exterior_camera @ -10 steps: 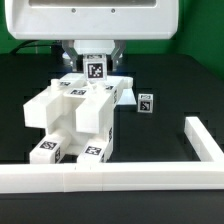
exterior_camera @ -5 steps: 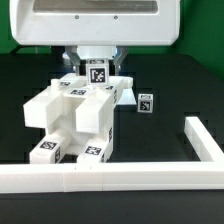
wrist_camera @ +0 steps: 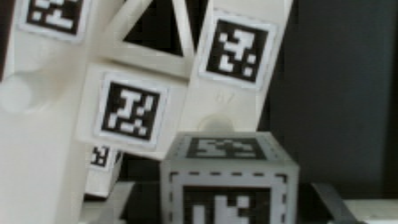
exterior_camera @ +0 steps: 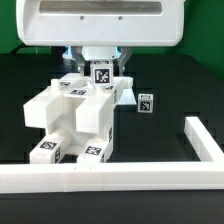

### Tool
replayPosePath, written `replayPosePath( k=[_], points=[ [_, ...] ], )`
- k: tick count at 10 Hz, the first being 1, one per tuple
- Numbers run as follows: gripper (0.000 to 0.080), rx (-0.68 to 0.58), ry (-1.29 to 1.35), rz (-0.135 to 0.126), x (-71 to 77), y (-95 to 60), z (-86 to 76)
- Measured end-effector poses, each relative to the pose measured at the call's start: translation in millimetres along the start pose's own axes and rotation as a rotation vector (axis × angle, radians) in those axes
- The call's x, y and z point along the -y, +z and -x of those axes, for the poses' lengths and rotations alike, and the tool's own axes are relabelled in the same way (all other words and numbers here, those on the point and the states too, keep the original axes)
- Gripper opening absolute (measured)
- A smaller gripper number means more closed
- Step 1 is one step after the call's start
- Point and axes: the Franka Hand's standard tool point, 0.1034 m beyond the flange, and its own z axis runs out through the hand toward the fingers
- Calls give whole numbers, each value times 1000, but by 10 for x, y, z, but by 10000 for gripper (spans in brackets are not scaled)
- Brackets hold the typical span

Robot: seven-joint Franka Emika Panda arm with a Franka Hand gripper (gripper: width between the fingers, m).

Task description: Assemble chair

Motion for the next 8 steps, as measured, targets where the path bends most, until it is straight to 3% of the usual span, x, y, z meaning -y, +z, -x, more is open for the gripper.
replayPosePath(
  k=[8],
  points=[
    [288,-22,1,4,-21,-2,-37]
  ],
)
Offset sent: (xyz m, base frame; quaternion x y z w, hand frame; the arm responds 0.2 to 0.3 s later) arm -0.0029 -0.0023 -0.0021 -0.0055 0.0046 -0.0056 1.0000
